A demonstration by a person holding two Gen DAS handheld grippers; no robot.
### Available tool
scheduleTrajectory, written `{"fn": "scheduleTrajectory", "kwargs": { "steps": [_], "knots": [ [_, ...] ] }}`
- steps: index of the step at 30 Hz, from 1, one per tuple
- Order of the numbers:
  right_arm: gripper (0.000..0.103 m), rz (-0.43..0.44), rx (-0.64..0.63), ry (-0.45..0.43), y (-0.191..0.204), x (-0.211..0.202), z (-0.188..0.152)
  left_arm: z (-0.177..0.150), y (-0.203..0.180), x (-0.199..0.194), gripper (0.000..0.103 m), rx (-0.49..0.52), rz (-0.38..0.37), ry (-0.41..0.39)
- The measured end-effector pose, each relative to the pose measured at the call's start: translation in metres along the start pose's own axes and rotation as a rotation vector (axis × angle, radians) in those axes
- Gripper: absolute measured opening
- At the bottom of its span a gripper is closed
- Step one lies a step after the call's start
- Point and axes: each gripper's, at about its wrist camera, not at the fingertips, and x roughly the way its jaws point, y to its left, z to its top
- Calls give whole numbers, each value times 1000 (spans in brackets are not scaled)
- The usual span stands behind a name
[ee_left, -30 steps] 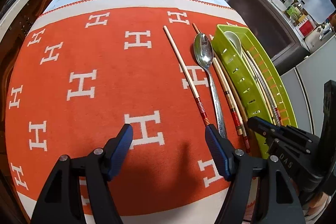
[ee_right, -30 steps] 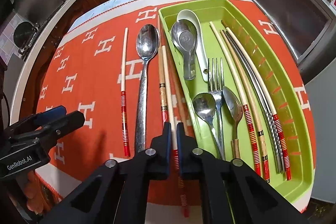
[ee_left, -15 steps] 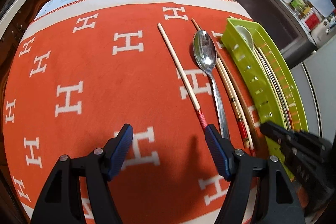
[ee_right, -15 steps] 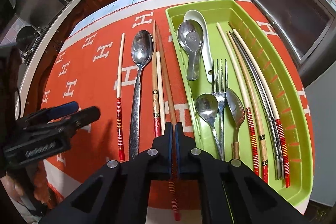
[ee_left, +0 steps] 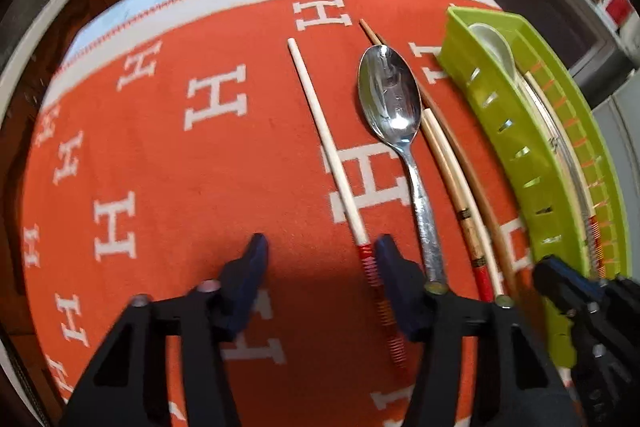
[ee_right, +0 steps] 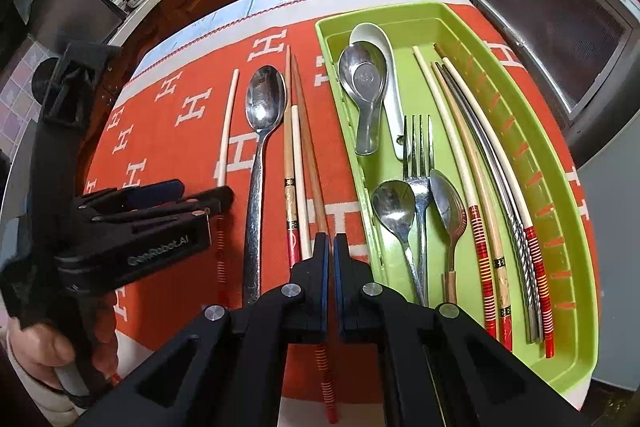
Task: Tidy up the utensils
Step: 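Close left tool on the white red-tipped chopstick, then close right tool on a brown wooden chopstick while left tool holds white chopstick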
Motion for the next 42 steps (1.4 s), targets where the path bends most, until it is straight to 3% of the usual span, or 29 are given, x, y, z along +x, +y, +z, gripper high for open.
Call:
{"fn": "scheduleTrajectory", "kwargs": {
  "steps": [1,2,3,9,16,26,33,42],
  "knots": [
    [1,2,0,2,-1,1,0,1,-2,-1,36,9,-10,-3],
    [1,2,-2,4,0,1,1,0,-1,-2,10,13,-9,-6],
    [1,1,-3,6,1,2,1,0,0,-3,4,13,-8,-4],
    [4,-12,-32,28,6,7,5,-9,15,-9,3,-21,-48,-7],
    [15,-68,-77,64,24,18,18,-22,38,-16,3,-87,-97,-1],
    [15,-145,-130,120,47,45,37,-34,68,-22,3,-135,-163,-21],
    [15,-87,-97,160,50,55,53,-32,86,-20,3,-153,-199,-28],
    [10,3,-155,157,65,59,46,-32,92,-19,4,-160,-221,-32]
  ]
}}
